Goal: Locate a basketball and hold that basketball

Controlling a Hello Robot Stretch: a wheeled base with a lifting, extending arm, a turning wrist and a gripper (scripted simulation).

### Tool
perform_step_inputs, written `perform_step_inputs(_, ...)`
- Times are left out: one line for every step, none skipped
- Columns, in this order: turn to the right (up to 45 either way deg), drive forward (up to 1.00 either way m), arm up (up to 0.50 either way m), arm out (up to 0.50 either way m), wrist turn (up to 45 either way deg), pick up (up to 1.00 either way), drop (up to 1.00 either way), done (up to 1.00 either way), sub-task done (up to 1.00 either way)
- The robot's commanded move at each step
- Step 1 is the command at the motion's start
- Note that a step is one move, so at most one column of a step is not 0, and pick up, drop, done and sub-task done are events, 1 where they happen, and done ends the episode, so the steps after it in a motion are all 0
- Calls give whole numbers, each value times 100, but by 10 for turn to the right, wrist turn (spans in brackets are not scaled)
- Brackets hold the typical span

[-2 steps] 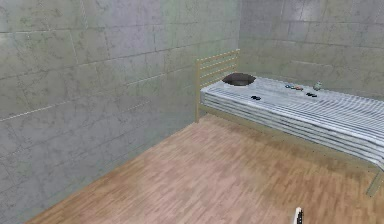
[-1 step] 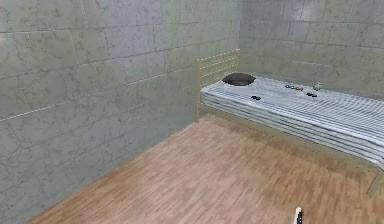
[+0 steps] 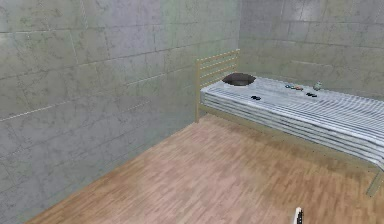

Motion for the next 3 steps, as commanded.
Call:
perform_step_inputs(0, 0, 0, 0, 450, 0, 0, 0, 0)
perform_step_inputs(0, 0, 0, 0, 450, 0, 0, 0, 0)
perform_step_inputs(0, 0, 0, 0, 450, 0, 0, 0, 0)
